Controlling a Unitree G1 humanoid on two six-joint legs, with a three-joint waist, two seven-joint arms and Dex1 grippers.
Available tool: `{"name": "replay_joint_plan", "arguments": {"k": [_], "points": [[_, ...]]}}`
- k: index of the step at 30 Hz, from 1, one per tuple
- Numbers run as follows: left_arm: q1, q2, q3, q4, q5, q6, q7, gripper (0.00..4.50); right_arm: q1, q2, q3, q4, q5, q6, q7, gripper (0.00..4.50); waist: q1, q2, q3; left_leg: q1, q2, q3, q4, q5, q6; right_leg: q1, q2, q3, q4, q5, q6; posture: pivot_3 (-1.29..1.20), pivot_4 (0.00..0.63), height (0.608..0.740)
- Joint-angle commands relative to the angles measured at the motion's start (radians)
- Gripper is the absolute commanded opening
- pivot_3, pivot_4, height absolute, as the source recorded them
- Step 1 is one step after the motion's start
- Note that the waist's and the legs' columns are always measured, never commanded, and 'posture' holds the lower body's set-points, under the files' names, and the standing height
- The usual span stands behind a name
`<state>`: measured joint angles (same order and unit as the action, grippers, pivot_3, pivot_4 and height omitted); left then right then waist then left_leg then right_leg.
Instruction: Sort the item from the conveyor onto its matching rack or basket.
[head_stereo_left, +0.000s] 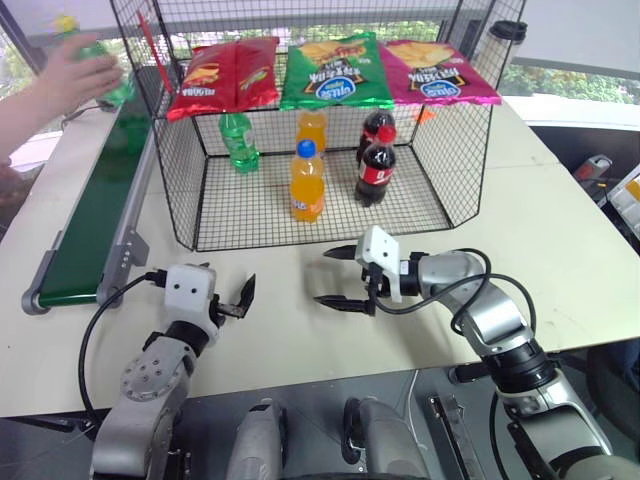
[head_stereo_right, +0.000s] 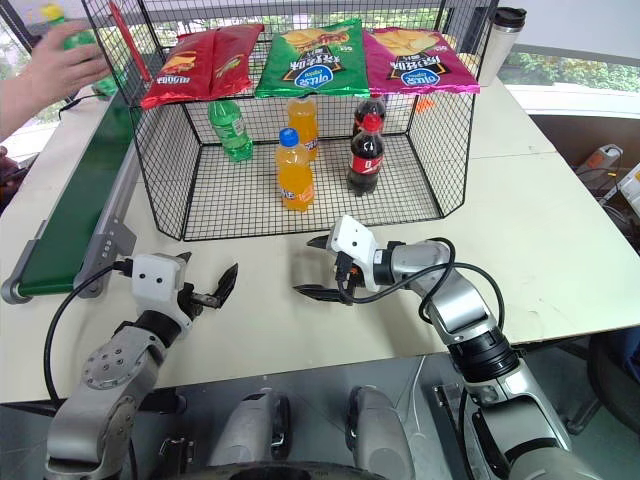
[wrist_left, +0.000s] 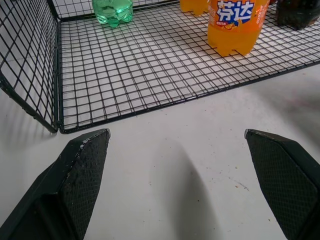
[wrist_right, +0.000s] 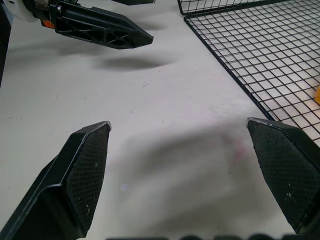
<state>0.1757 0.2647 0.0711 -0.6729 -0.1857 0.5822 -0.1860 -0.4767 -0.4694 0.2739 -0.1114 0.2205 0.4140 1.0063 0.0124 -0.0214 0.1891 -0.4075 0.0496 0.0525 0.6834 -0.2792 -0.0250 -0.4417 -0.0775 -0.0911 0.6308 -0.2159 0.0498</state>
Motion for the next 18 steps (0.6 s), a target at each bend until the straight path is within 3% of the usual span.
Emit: {"name": "replay_joint_plan", "arguments": {"k": [1, 18], "points": [[-0.006, 0.007, 0.012, -0.041, 0.006, -0.014, 0.004, 4.48, -0.010, 0.006, -0.011, -0.034, 0.019, -0.009, 0.000, 4.50, 0.000, 0.000, 0.000, 0.000, 0.000, 0.000, 0.000, 0.000, 0.000, 0.000, 0.000, 0.000, 0.000, 0.000, 0.000, 0.00, 0.150, 0.740], [-0.006, 0.020, 0.017, -0.054, 0.016, -0.012, 0.010, 4.48, -0.007, 0.000, -0.014, -0.047, 0.030, 0.005, 0.007, 4.50, 0.000, 0.000, 0.000, 0.000, 0.000, 0.000, 0.000, 0.000, 0.000, 0.000, 0.000, 0.000, 0.000, 0.000, 0.000, 0.00, 0.150, 0.740]]}}
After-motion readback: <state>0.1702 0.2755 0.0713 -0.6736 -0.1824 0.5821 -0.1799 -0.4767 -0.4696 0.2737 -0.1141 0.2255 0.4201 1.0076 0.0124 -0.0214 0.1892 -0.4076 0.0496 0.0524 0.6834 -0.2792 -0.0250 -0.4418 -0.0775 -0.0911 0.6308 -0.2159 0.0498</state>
